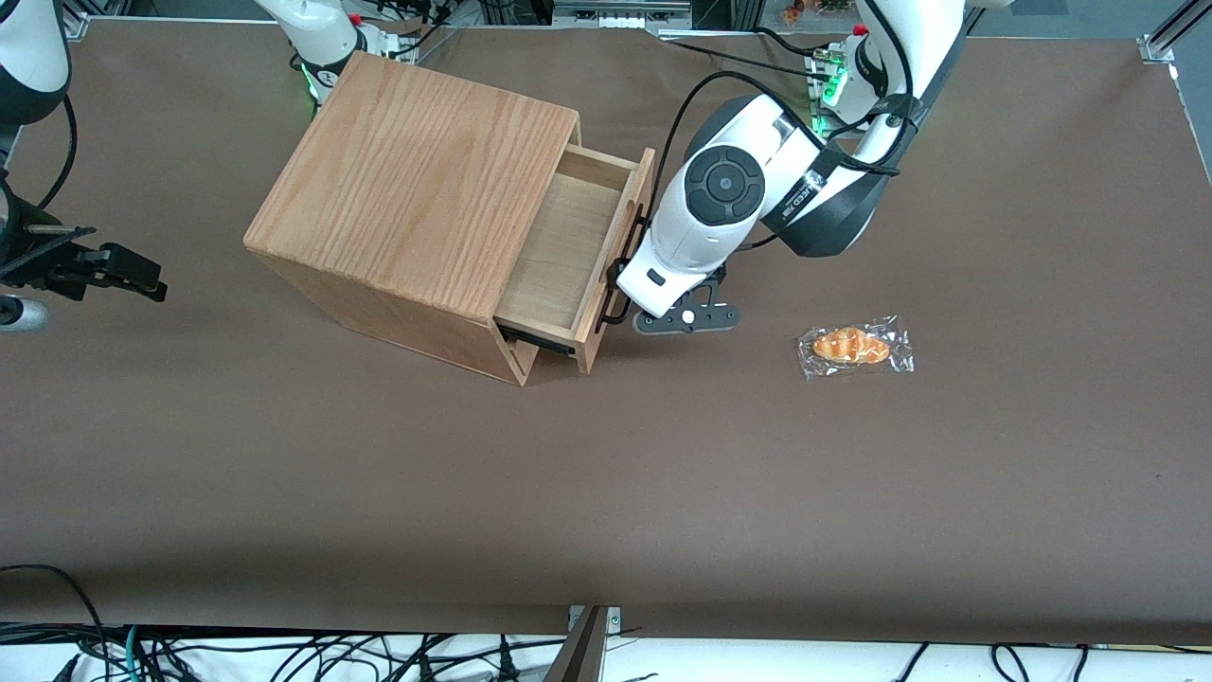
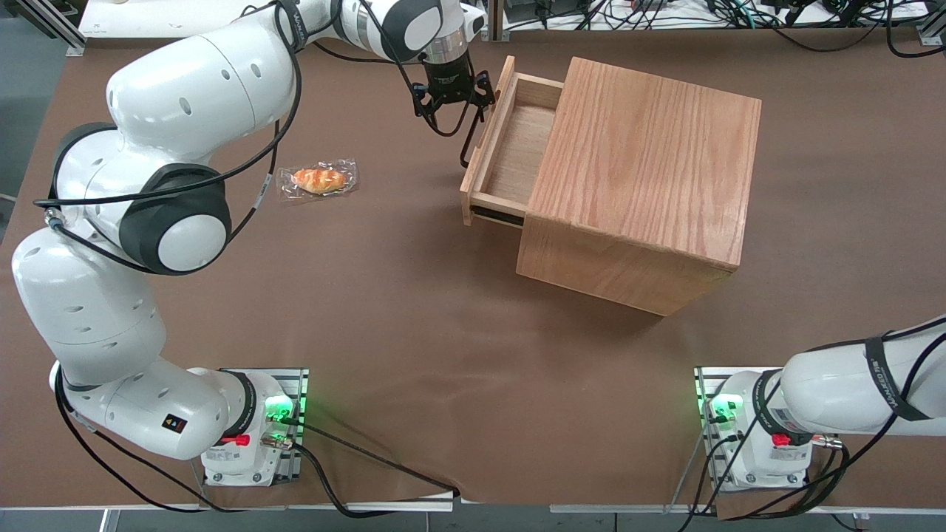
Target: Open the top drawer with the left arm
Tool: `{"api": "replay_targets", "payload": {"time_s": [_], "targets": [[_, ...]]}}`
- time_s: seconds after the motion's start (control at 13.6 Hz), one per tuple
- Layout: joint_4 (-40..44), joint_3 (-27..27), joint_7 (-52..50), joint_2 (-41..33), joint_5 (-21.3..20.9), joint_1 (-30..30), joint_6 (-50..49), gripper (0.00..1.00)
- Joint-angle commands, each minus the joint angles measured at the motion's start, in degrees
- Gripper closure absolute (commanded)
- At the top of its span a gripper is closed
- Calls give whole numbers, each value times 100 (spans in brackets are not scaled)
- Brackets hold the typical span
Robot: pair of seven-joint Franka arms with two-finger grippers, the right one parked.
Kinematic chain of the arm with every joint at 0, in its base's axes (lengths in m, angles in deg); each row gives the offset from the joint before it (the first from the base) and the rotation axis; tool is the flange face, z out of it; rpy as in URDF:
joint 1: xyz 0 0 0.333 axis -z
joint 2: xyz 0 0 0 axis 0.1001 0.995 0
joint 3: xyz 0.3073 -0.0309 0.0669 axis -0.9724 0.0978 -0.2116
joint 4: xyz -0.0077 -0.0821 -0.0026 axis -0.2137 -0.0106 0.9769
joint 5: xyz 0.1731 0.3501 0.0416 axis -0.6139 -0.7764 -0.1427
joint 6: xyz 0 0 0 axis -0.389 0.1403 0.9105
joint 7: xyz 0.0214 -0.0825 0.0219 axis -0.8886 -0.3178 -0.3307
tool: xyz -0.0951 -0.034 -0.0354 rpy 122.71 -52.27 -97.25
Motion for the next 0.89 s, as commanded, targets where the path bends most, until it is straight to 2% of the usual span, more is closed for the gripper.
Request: {"api": "replay_targets", "payload": {"time_s": [0.0,0.44,0.59,0.81], "targets": [[-148,6,136,-197,-227,-123,-163,0],[-148,-3,145,-250,-236,-175,-286,0],[-70,23,49,-644,-350,-211,-908,0],[-61,14,13,-864,-324,-211,-1129,0]]}}
